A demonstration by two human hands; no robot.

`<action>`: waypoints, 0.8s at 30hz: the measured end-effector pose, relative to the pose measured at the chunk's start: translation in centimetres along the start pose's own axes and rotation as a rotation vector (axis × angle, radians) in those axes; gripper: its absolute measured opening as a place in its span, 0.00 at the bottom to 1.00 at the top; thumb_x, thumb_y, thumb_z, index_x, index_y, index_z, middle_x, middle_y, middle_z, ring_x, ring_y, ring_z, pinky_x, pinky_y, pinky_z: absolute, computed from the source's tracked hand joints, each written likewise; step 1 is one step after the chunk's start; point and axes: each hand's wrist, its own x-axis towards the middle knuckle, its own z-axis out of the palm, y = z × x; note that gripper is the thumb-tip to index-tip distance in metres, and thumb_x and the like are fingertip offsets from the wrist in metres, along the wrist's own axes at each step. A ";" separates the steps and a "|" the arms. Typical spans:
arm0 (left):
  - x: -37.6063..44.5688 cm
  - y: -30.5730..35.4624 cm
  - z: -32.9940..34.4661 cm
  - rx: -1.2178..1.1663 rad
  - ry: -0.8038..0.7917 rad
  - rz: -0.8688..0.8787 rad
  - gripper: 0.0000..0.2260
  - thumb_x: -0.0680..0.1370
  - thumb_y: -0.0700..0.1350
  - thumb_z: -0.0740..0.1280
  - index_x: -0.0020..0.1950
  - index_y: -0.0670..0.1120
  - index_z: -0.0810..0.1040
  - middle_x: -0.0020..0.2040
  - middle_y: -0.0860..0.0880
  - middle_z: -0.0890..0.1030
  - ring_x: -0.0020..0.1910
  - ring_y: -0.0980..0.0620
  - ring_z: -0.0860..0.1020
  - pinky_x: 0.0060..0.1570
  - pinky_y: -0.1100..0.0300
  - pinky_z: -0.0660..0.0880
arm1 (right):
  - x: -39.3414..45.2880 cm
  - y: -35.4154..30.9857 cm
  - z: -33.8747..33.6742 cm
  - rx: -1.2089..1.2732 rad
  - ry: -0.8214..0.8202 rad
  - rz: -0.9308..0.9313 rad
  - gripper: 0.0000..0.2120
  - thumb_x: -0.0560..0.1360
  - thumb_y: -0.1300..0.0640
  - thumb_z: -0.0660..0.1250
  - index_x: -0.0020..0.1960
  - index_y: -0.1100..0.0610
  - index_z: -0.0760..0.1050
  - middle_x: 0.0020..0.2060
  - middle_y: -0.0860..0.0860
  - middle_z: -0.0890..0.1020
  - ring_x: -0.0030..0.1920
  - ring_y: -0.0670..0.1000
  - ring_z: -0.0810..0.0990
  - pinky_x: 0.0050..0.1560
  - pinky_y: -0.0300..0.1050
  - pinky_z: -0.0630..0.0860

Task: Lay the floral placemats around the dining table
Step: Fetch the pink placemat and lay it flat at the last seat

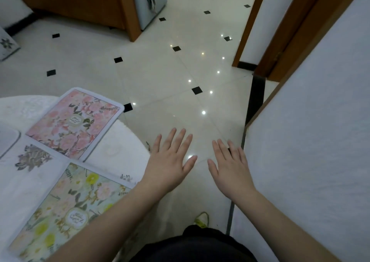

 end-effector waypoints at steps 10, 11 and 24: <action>7.4 2.2 -1.4 0.032 -0.011 -0.149 0.32 0.82 0.63 0.37 0.78 0.51 0.65 0.77 0.47 0.67 0.77 0.45 0.63 0.73 0.45 0.56 | 7.2 4.7 -2.8 -0.025 0.035 -0.024 0.34 0.78 0.40 0.34 0.80 0.51 0.50 0.79 0.49 0.55 0.79 0.53 0.48 0.76 0.54 0.42; 8.2 1.9 -1.3 0.038 0.001 -0.152 0.32 0.82 0.62 0.38 0.76 0.50 0.68 0.75 0.47 0.71 0.75 0.44 0.67 0.71 0.45 0.59 | 8.0 4.8 -3.1 -0.020 0.037 -0.024 0.34 0.78 0.40 0.35 0.80 0.52 0.51 0.79 0.49 0.56 0.79 0.53 0.49 0.77 0.54 0.43; 19.7 -6.7 -3.3 0.022 0.145 -0.228 0.30 0.82 0.62 0.44 0.77 0.50 0.67 0.75 0.47 0.70 0.76 0.44 0.65 0.73 0.47 0.54 | 23.3 2.8 -6.9 -0.080 0.063 -0.168 0.36 0.75 0.39 0.30 0.80 0.51 0.44 0.80 0.48 0.50 0.79 0.52 0.43 0.75 0.51 0.35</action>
